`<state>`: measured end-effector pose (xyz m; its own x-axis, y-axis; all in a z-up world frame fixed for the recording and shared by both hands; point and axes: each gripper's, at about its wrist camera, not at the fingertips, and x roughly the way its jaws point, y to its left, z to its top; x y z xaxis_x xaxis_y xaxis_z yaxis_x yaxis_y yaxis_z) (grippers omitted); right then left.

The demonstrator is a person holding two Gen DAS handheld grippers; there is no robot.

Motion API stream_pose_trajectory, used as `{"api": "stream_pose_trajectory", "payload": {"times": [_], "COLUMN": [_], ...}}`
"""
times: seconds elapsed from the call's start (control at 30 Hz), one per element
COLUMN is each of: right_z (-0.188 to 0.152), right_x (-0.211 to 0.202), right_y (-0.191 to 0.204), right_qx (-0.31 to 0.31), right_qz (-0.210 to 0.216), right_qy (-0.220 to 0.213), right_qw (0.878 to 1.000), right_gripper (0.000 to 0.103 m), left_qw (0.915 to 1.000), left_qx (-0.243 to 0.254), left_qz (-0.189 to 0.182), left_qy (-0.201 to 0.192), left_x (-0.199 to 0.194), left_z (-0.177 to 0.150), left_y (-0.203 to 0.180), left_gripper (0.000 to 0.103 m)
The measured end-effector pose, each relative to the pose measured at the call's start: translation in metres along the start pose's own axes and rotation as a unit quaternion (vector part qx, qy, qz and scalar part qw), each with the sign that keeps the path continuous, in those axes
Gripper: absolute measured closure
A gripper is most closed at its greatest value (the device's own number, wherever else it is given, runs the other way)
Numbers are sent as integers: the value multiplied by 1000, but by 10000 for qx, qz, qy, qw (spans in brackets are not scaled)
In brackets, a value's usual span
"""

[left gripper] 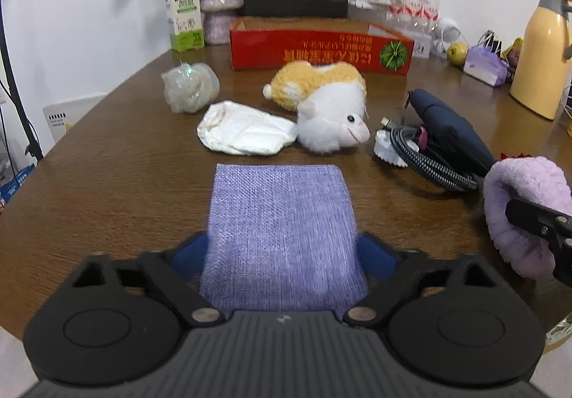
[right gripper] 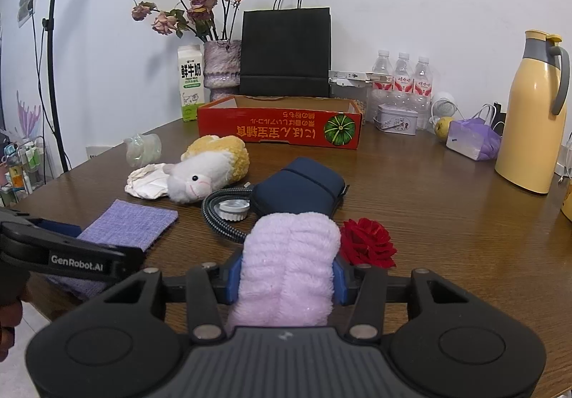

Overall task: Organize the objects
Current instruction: 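Lift and carry the pouch and towel with both tools to the cardboard box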

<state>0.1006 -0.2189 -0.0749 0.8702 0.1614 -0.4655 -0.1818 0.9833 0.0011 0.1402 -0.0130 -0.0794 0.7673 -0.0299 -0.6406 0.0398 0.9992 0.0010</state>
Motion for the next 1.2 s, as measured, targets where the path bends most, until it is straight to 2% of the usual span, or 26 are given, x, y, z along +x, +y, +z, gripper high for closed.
{"api": "stream_pose_trajectory", "payload": {"times": [0.07,0.17,0.27,0.6,1.2], "right_z": [0,0,0,5,33], "right_x": [0,0,-2,-13,-29], "right_y": [0,0,0,3,17], "right_qx": [1,6,-11,-60,-293], "right_qz": [-1,13,17,1,94], "right_qy": [0,-7,-23,-163,-539], "right_qw": [10000,10000,10000,9998,9981], "right_gripper": [57,57,57,57,57], "left_qw": [10000,9998,9996,9990,9963], "left_qx": [-3,-21,-37,52,147], "left_qz": [-9,49,106,256,76], "left_qy": [-82,-169,-257,-370,-841], "left_x": [-4,-7,-8,-21,-49], "left_z": [0,-2,-5,-7,19], "left_y": [3,7,11,14,8], "left_gripper": [57,78,85,86,86]}}
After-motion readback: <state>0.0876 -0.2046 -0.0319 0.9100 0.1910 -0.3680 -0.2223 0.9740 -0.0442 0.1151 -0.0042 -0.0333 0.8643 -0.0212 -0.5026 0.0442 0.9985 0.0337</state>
